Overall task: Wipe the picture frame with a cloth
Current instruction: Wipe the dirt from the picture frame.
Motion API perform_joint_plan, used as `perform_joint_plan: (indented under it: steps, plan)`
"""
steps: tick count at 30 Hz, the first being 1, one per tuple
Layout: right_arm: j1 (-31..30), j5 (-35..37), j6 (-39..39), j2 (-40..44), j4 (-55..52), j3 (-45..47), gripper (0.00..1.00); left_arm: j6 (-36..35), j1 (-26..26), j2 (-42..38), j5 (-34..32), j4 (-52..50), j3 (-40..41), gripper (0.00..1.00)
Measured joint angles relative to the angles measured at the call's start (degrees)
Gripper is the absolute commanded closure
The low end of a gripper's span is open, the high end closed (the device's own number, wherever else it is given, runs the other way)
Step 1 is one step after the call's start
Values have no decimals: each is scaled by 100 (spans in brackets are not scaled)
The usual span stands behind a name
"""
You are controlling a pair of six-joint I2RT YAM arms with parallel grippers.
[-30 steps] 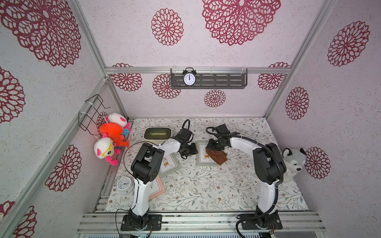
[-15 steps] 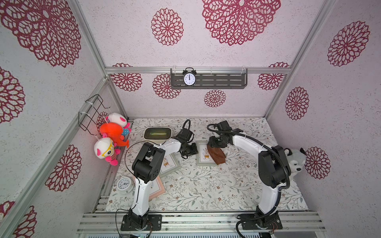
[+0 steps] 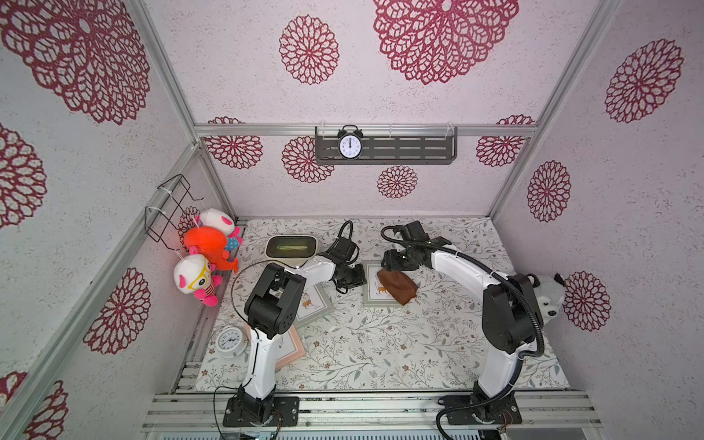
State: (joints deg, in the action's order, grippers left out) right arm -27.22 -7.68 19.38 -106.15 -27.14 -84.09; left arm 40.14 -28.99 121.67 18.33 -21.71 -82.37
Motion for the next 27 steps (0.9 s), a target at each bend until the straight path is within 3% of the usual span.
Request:
perform_joint_plan:
  steps: [7, 12, 17, 25, 27]
  plan:
    - [-83, 44, -28, -83, 7, 236, 53, 17, 0, 0, 4, 2, -11, 77]
    - [-122, 37, -48, -546, 0, 142, 45, 31, 0, 2, 15, 7, -11, 78]
    - [-188, 52, -87, -1102, -24, -151, 45, 42, 0, 22, 48, 46, -11, 78]
    - [-365, 638, -168, -1325, -46, -332, 62, 61, -7, 26, 63, 155, 57, 78]
    - [-409, 815, -214, -1342, -39, -332, 71, 68, -7, 24, 83, 188, 79, 78]
